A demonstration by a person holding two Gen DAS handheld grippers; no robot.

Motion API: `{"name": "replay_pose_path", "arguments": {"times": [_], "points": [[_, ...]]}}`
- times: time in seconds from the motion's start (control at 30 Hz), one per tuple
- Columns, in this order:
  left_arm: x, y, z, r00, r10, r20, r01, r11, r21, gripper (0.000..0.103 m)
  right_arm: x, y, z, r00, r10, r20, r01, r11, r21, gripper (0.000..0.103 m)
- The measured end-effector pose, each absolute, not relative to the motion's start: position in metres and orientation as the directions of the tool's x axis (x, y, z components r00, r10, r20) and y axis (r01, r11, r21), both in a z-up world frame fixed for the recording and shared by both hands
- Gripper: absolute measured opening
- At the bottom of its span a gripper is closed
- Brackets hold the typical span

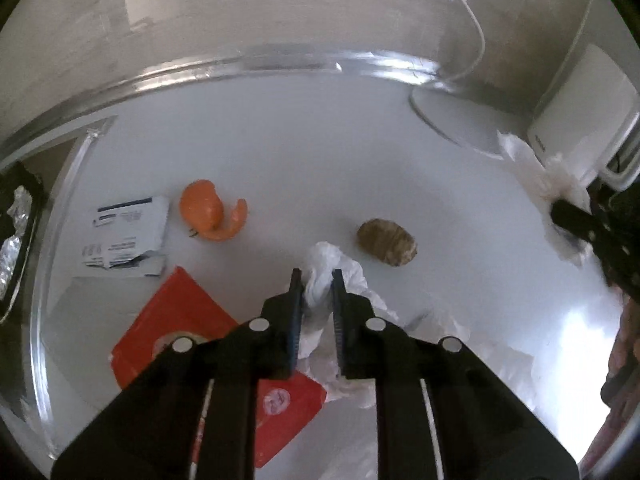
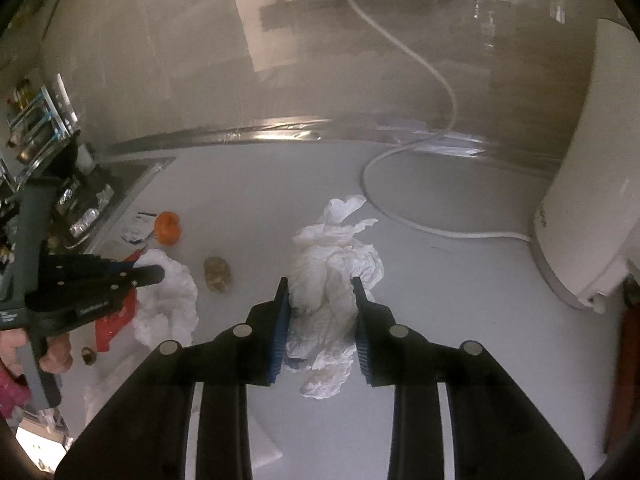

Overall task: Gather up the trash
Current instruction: 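Carry both tissues to the green basket and open both tools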

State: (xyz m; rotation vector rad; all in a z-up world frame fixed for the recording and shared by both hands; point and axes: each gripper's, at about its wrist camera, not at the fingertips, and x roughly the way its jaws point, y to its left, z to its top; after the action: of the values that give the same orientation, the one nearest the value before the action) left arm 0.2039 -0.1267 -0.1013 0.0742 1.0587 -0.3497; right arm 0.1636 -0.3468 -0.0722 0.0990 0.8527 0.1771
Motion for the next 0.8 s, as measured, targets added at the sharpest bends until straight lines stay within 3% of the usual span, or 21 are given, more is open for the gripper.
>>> {"name": "replay_pose_path", "arguments": {"times": [0.13,0.47,0.63,0.8], "points": [[0.193,-0.125,-0.077,0.466,-0.292,-0.835,0.320,0.936,-0.149,0.011,0.150,-0.349,-0.056,0.676,0.194,-0.711,-0.107,0.980,0.166,0.030],[0.111,-0.084,0.054,0.648,-0.349,-0.676,0.337,0.928,-0.156,0.012,0.087,-0.294,0.024,0.762,0.265,-0.591,-0.246,0.963,0.115,0.031],[0.058,-0.029,0.069,0.655,-0.296,-0.695,0.276,0.950,-0.146,0.012,0.041,-0.245,0.043,0.730,0.372,-0.572,-0.365,0.921,0.133,0.031],[-0.012,0.033,0.038,0.613,-0.201,-0.765,0.194,0.976,-0.100,0.012,-0.012,-0.175,0.030,0.614,0.516,-0.598,-0.524,0.832,0.179,0.031]]}}
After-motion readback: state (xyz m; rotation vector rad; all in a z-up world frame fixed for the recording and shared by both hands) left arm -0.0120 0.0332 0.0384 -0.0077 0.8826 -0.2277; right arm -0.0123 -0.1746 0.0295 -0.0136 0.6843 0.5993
